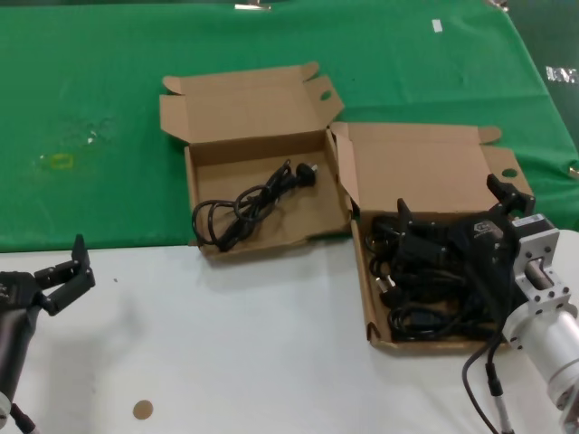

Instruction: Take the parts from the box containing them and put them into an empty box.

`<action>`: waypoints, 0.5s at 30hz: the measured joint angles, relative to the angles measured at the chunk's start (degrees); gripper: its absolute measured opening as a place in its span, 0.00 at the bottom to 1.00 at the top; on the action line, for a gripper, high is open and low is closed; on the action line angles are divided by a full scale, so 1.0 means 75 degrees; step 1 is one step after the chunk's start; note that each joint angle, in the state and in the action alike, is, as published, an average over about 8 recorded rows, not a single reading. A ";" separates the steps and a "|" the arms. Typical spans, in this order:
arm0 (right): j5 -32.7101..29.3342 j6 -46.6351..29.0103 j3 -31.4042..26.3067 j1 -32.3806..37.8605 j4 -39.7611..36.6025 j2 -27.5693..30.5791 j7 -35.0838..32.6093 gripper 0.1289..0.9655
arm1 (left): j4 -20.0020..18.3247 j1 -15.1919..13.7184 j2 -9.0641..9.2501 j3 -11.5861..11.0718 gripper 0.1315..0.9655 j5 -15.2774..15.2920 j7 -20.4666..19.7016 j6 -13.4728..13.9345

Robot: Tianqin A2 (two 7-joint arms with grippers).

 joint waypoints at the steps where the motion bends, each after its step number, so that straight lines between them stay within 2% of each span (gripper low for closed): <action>1: 0.0004 0.0006 0.0004 -0.0009 0.0006 0.0000 0.0004 1.00 | 0.0000 0.0000 0.0000 0.0000 1.00 0.0000 0.0000 0.0000; 15: 0.0008 0.0014 0.0009 -0.0018 0.0013 0.0000 0.0010 1.00 | 0.0000 0.0000 0.0000 0.0000 1.00 0.0000 0.0000 0.0000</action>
